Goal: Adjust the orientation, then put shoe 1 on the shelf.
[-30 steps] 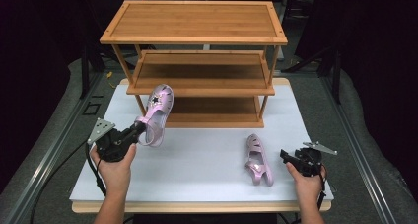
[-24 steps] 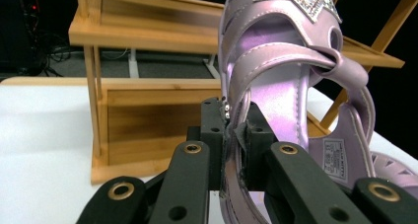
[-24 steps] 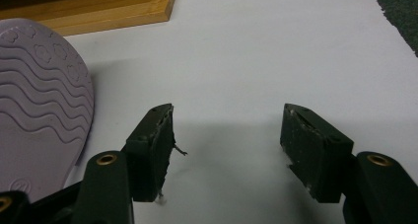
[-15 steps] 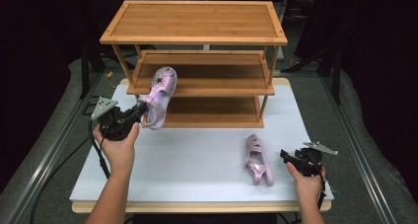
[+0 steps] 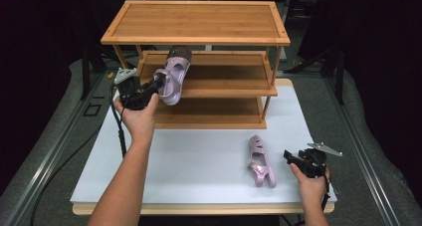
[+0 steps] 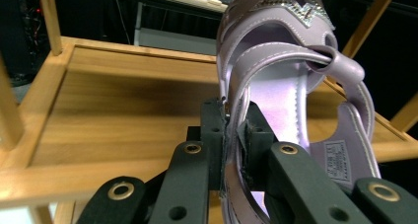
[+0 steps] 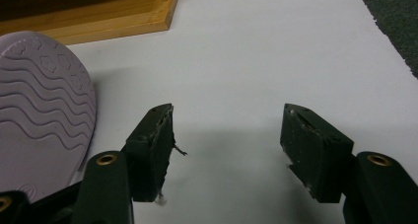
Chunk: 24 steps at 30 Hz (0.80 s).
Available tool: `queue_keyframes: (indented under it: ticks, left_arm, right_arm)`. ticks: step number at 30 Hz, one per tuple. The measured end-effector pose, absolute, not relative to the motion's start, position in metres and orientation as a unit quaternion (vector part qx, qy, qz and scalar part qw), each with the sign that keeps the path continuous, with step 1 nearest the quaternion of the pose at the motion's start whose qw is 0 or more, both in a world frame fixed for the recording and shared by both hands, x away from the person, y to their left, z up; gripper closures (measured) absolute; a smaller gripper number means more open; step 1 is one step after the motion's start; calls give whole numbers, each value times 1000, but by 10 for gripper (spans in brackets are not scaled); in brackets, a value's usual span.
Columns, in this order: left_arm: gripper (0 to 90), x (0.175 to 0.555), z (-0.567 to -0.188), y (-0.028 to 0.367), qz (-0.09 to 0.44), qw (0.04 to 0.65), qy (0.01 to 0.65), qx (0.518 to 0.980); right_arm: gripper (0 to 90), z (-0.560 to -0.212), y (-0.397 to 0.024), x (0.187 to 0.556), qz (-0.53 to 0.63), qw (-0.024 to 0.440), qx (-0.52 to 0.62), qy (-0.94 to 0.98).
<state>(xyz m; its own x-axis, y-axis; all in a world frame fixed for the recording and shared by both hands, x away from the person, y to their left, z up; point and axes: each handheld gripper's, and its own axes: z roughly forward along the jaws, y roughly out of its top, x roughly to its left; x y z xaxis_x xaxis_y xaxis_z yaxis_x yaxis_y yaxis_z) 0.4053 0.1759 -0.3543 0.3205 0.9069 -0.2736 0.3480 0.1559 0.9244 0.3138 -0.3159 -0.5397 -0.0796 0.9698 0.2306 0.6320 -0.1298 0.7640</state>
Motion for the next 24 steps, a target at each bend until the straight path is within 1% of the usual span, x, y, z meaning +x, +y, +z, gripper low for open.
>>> queue_keyframes:
  ticks: [6,10,13,16,21,24]
  left_arm:
    - [832,425,-359,161,248,545,541,590]
    - [832,435,-361,151,257,536,548,588]
    - [832,443,-363,145,254,530,559,585]
    - [832,451,-365,142,247,530,568,579]
    - [830,461,-364,139,257,522,574,577]
    - [829,467,-363,138,254,515,581,577]
  right_arm:
    - [373,-539,-316,314,390,216,643,623]
    - [373,-539,-317,313,390,219,643,621]
    - [372,-538,-318,313,395,218,643,619]
    - [372,-539,-319,313,396,215,644,618]
    - [372,-538,-319,312,398,217,641,619]
    - [372,-538,-319,312,396,215,642,620]
